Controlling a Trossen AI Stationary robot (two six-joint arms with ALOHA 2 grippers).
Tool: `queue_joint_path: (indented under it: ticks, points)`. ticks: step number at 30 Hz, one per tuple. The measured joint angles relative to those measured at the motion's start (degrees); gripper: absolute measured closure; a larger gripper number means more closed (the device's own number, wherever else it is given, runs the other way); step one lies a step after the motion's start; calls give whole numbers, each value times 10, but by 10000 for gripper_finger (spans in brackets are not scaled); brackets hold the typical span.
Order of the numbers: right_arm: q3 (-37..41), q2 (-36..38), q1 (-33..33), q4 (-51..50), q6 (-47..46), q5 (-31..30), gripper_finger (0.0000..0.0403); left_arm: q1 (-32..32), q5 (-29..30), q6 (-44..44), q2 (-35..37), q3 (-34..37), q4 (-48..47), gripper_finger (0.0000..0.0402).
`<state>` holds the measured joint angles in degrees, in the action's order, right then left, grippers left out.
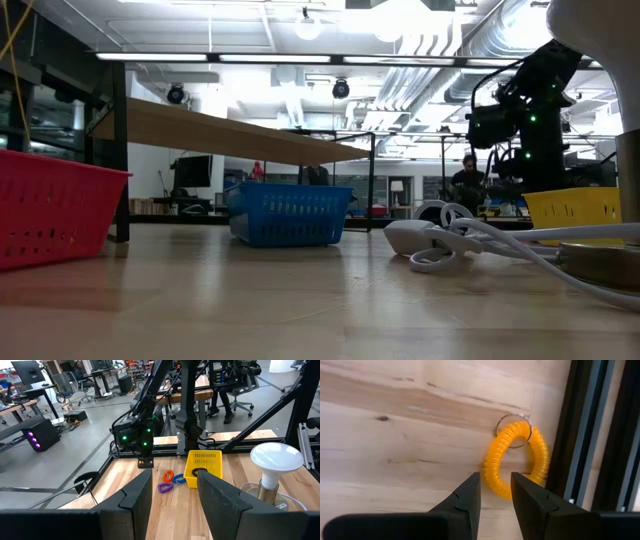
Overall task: Pick & Place Office Desk Supplies
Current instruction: Put the yellow spring keychain into the yellow bin
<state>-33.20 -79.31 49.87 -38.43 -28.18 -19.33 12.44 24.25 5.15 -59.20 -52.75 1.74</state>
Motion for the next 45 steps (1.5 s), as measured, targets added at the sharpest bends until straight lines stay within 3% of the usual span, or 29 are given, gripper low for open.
queue_joint_path:
  ticks: [16, 29, 38, 45]
  points:
    - [22, 1, 0, 36, 4, 3, 308, 0, 0, 0, 0, 0, 0, 252]
    - [22, 1, 0, 38, 5, 9, 375, 0, 0, 0, 0, 0, 0, 252]
    - [23, 1, 0, 39, 5, 9, 378, 0, 0, 0, 0, 0, 0, 252]
    - [25, 55, 1, 28, 11, 27, 378, 0, 0, 0, 0, 0, 0, 252]
